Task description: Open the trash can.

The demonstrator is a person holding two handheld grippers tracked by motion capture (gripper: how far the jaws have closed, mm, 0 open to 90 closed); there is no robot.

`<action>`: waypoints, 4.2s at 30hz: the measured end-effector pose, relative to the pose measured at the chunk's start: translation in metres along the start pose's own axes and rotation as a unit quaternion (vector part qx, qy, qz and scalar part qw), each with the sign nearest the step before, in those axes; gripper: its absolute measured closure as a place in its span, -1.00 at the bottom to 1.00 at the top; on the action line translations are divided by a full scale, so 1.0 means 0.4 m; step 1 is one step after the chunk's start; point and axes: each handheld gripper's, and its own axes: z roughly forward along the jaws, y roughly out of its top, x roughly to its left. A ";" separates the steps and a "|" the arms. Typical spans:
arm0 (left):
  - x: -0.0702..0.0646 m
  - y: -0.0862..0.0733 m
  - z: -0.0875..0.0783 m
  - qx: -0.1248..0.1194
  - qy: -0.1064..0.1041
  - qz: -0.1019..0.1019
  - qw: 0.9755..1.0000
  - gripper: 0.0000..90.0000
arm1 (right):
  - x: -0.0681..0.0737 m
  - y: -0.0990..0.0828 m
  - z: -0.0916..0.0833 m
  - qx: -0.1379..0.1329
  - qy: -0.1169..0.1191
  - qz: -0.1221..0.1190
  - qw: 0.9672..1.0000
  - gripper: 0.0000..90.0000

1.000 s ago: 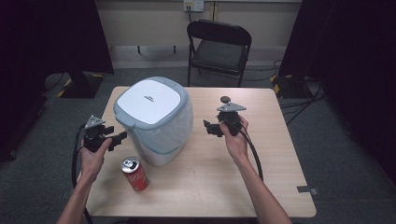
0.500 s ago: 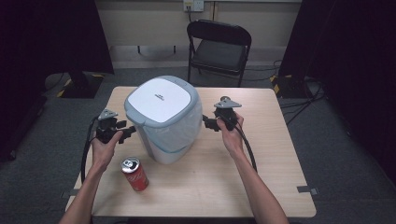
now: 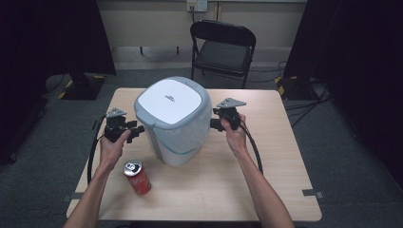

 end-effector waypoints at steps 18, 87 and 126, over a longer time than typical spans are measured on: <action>-0.042 0.032 -0.142 -0.036 -0.033 0.011 0.999 -0.16 | 0.019 -0.030 -0.062 0.010 -0.012 0.014 1.000 -0.26; -0.068 0.075 -0.156 -0.029 -0.043 0.025 0.998 0.02 | 0.049 -0.150 -0.200 0.034 -0.043 0.045 0.997 -0.31; -0.051 0.063 -0.100 -0.010 -0.029 0.013 0.999 -0.03 | 0.017 -0.130 -0.126 0.040 -0.062 0.043 0.996 -0.33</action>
